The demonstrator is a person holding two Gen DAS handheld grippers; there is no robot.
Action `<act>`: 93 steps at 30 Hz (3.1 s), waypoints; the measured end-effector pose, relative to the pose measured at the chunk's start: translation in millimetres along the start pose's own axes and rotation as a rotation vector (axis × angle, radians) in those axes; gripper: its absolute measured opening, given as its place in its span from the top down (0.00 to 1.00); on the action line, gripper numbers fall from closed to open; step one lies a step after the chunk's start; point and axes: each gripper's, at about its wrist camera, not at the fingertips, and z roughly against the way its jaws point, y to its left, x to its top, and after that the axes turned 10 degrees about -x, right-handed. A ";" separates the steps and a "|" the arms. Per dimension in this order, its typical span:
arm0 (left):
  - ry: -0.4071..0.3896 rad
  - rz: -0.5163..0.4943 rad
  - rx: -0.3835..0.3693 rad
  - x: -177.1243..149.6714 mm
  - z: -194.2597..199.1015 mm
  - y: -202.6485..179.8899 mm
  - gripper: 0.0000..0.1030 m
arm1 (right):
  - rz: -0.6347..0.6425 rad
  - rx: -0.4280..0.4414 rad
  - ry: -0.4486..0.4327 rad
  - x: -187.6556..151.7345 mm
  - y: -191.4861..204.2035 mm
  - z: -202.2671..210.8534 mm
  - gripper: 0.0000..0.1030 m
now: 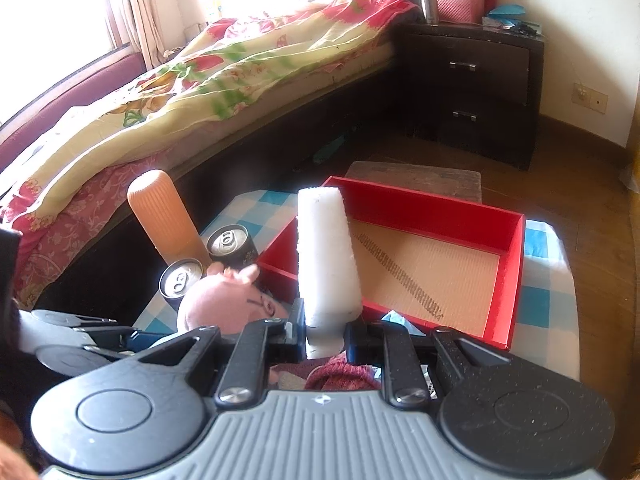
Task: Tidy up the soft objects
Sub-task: 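Lower the pig plush into the red box and open left tool while right tool releases the foam block inside, then move left tool to the pink knit hat while right tool approaches the beige cylinder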
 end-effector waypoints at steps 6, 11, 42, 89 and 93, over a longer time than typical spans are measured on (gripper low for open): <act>-0.066 0.007 0.001 20.5 5.6 -10.2 0.36 | -0.038 -0.012 -0.027 5.7 -10.1 5.0 1.00; -0.110 -0.022 0.016 40.7 -1.8 -25.9 0.36 | -0.061 -0.034 -0.043 13.0 -15.8 2.9 1.00; -0.103 -0.094 0.063 115.6 -119.7 -23.0 0.35 | -0.165 -0.221 0.007 53.4 -83.6 -100.8 1.00; -0.046 -0.114 0.055 44.3 -47.7 -30.4 0.18 | -0.265 -0.187 0.060 -2.9 -80.3 -22.2 0.57; -0.039 -0.117 0.050 42.3 -47.1 -30.9 0.18 | -0.274 -0.185 0.079 -9.5 -82.6 -20.0 0.56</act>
